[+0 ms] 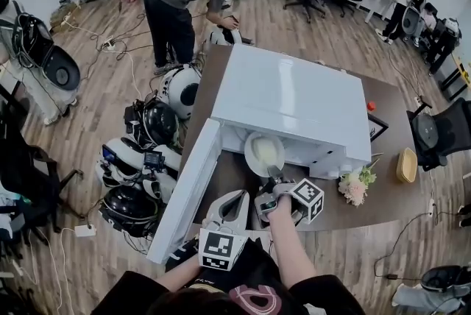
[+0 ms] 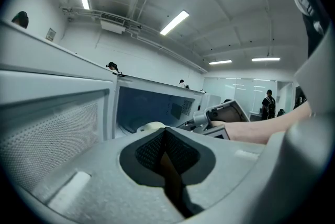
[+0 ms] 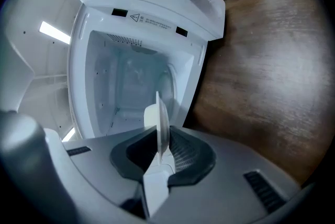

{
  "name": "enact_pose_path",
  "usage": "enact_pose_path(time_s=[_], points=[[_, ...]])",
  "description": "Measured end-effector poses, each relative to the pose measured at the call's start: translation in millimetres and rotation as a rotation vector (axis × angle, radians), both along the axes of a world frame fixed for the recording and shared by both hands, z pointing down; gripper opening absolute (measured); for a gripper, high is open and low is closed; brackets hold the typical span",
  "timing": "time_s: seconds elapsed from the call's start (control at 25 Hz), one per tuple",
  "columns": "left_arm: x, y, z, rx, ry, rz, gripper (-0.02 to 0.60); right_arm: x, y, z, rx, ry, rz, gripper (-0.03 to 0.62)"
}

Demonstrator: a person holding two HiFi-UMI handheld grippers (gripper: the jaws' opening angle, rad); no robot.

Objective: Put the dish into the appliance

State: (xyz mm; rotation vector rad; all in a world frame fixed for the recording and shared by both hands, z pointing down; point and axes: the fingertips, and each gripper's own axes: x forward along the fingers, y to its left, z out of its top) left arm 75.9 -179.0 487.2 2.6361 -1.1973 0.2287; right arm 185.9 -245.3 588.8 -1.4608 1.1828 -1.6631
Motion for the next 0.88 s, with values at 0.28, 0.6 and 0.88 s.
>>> enact_pose_path(time_s=[0.28,0.6,0.88], points=[[-6,-13,0,-0.011,0.003,-0.042,0.008,3,-13,3,-0.009,-0.025,0.009,0.063],[-5,-20,3,-0.008,-0.002,-0.054,0.009,6,-24,7,-0.018,-0.035,0.013,0.060],[-6,-24,3,-0.011,-0.009,-0.062,0.009,8,-31,10,-0.027,-0.026,0.010,0.058]])
